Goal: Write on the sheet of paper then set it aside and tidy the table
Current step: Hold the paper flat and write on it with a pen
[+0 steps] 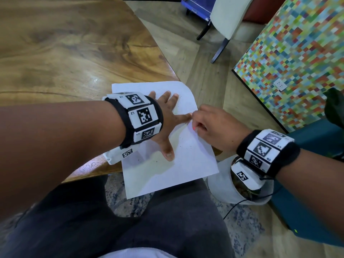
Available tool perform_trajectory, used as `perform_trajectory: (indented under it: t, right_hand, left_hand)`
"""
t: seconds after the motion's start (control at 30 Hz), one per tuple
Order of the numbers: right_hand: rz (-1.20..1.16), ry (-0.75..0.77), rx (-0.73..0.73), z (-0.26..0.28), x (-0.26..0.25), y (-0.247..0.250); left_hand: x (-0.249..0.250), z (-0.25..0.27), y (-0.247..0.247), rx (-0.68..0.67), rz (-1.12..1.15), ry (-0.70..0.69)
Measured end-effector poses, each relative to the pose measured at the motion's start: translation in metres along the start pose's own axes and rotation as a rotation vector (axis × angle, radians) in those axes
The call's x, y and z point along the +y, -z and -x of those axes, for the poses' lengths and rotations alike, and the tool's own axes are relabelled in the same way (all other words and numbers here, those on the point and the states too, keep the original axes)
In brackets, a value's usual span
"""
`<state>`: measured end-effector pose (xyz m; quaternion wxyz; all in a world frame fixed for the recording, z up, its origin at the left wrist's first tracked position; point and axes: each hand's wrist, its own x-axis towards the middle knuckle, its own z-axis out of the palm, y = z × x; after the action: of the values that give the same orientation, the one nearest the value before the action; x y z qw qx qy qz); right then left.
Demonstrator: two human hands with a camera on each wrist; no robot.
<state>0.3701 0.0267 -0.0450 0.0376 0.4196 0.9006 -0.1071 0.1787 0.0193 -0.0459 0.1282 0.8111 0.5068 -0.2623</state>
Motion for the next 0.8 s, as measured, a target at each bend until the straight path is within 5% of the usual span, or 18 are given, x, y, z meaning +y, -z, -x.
perform_trajectory:
  t: [0.8]
  right_hand:
    - [0.054, -0.075, 0.079, -0.025, 0.001, 0.010]
  left_hand:
    - [-0.015, -0.015, 0.011, 0.046, 0.110, 0.001]
